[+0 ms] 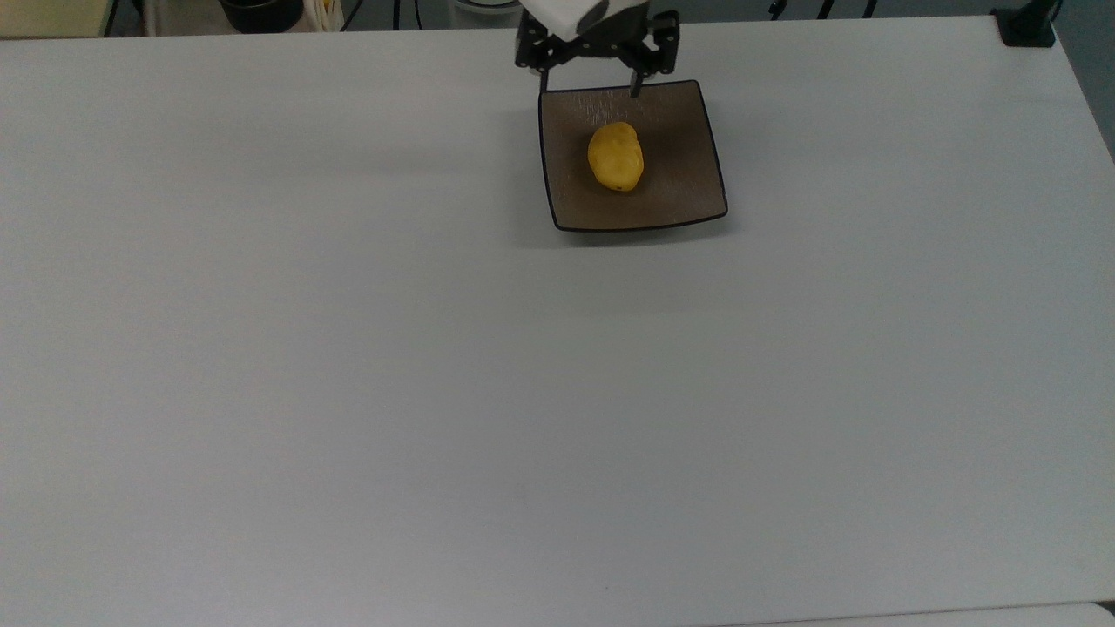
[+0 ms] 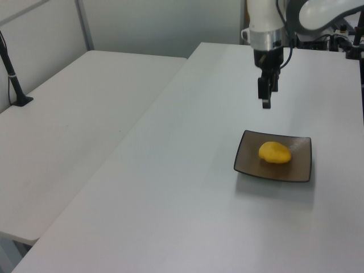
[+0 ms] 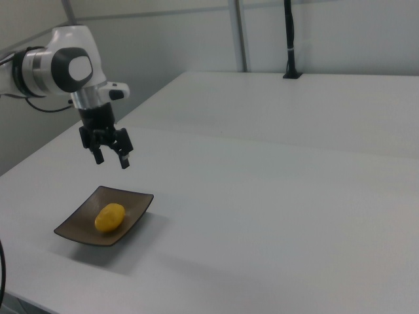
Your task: Put potatoes on a ceramic plate
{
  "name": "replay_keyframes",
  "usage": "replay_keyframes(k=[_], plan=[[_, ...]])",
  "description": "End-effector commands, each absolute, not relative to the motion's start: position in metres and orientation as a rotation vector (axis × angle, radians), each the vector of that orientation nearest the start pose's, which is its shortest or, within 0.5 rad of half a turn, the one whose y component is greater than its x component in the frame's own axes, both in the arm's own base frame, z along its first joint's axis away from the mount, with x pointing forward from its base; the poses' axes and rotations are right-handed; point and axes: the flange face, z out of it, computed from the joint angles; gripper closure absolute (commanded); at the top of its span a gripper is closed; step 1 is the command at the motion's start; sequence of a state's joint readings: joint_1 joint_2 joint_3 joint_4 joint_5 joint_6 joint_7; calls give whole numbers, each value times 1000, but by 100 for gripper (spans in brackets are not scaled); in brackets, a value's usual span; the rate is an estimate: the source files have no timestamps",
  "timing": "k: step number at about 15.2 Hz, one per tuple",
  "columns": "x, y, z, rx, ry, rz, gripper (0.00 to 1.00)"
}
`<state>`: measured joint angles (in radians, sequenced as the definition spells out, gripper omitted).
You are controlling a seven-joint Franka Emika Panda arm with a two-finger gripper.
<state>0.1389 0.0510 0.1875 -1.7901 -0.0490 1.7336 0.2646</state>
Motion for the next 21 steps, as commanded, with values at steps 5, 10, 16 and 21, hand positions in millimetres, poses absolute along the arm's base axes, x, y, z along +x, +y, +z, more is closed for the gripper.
replay_keyframes(k=[5,10,16,21], plan=[[524,84,561,-3098,-196,129,0],[535,47,563,-3114,-102,55,0],[544,21,557,-3115,-25,23,0],[550,23,550,-3126,-39,17,0]])
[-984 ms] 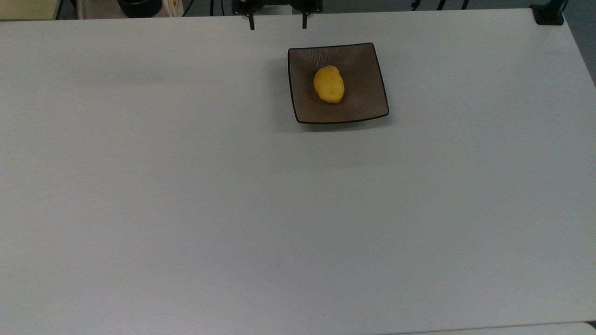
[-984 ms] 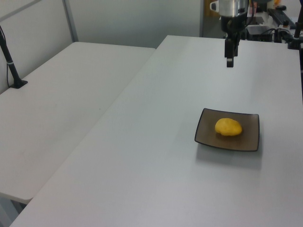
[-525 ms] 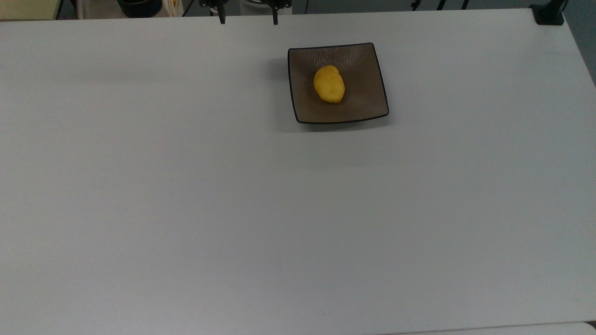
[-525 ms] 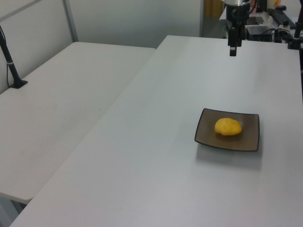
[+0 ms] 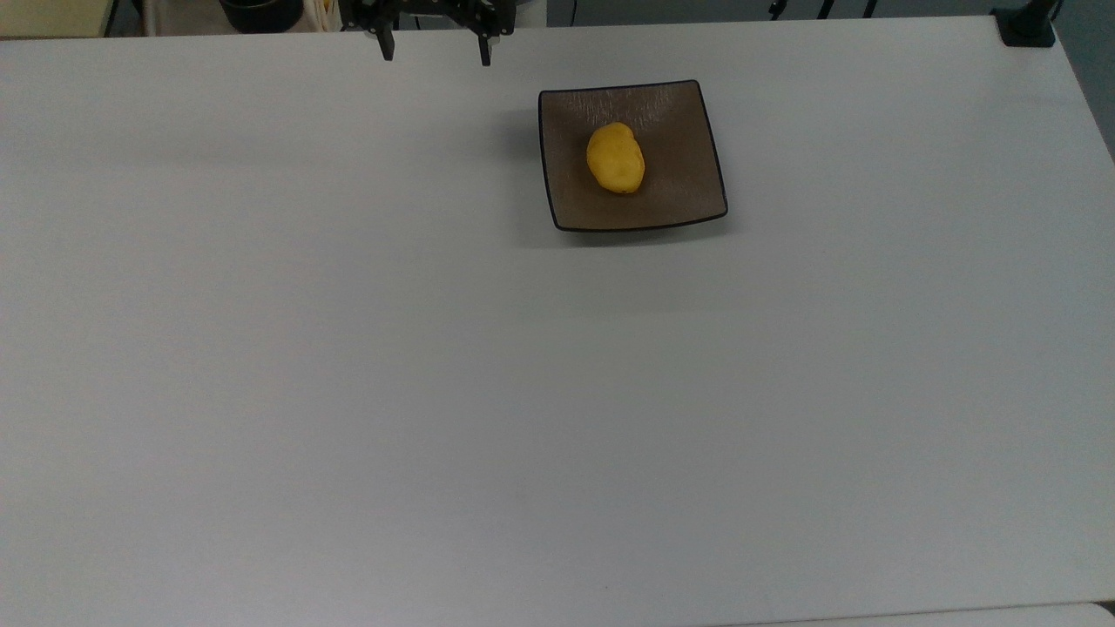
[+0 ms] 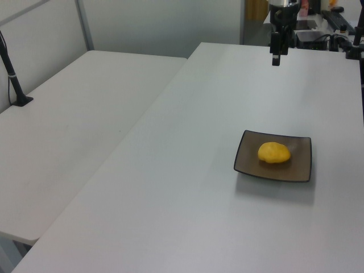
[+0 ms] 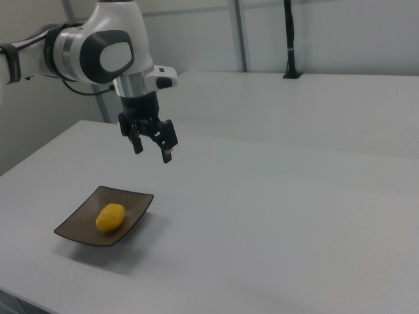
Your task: Put potatoes on a ceramic plate
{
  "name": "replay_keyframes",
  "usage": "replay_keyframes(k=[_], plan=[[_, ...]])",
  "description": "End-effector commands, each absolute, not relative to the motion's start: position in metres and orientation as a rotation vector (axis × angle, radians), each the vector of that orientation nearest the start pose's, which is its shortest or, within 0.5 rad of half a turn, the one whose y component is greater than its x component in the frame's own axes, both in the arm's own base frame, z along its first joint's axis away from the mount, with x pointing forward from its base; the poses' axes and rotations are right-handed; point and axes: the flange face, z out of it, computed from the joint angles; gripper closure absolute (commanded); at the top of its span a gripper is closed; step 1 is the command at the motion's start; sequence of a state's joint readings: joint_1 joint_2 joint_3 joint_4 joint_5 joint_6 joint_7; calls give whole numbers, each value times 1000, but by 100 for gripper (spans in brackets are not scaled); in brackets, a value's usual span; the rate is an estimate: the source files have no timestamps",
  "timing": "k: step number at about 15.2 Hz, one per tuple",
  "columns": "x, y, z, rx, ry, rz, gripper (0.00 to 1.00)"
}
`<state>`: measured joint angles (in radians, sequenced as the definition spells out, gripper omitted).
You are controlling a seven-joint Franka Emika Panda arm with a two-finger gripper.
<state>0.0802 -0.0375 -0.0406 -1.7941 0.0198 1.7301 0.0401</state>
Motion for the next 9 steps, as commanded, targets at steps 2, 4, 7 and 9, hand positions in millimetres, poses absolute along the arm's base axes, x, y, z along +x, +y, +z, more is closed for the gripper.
replay_keyframes(k=[2,4,7,9], plan=[[554,24,547,-3140,-48,-2,0],[555,25,547,-3138,-52,-14,0],[554,25,548,-3138,-52,-14,0],[554,25,548,-3140,-53,-14,0]])
